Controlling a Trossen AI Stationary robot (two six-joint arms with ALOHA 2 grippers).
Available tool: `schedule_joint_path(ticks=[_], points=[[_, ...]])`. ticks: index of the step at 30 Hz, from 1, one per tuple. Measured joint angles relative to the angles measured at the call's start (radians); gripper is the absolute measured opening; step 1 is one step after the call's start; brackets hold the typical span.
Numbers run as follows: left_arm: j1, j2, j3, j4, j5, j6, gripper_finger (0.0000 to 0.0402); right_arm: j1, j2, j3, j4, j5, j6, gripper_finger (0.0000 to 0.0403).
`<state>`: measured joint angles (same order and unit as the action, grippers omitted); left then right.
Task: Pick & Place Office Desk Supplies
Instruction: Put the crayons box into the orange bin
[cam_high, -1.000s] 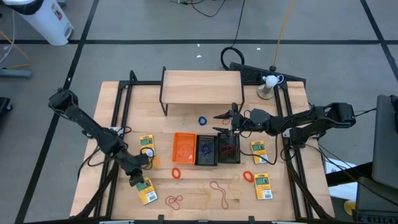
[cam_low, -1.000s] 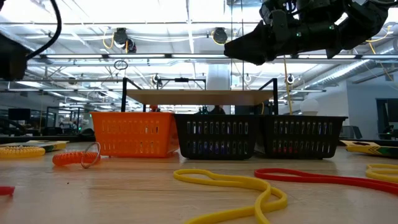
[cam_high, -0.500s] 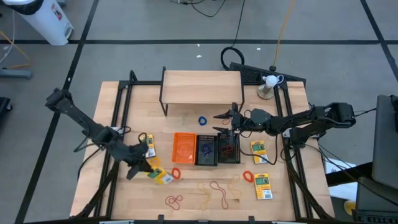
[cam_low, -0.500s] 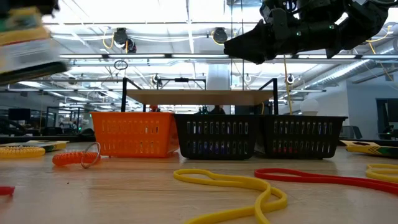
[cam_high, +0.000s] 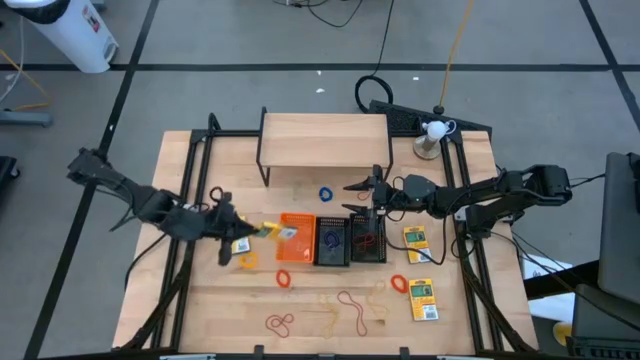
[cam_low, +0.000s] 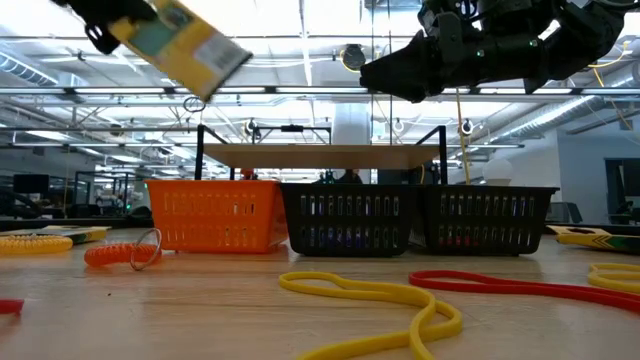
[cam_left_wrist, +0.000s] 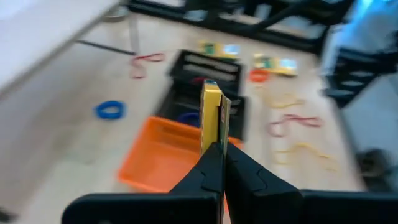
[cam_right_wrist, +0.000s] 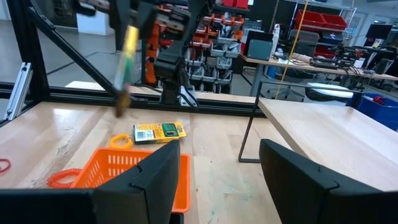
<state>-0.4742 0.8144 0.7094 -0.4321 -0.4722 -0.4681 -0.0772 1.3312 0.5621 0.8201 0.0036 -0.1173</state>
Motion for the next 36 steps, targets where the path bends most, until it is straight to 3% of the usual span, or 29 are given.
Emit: schedule_joint_path(ticks=[6, 13, 20, 27, 36], points=[[0.117, 0.1, 0.0, 0.036, -0.008, 0.116, 0.0, 0.0, 0.0, 0.0, 0.009, 0.0, 0.0, 0.021], [0.205, 0.242, 0.003, 0.101, 0.062, 0.187, 0.0, 0.0, 0.0, 0.0, 0.014, 0.002, 0.0, 0.021], [0.228, 0.309, 0.057, 0.062, 0.081, 0.202, 0.0, 0.0, 0.0, 0.0, 0.013, 0.002, -0.002, 0.021], [0.228, 0.348, 0.117, -0.078, 0.065, 0.19, 0.0, 0.0, 0.0, 0.0, 0.007, 0.002, -0.003, 0.021], [0.262, 0.354, 0.123, -0.112, 0.061, 0.178, 0.0, 0.0, 0.0, 0.0, 0.006, 0.002, -0.003, 0.021]])
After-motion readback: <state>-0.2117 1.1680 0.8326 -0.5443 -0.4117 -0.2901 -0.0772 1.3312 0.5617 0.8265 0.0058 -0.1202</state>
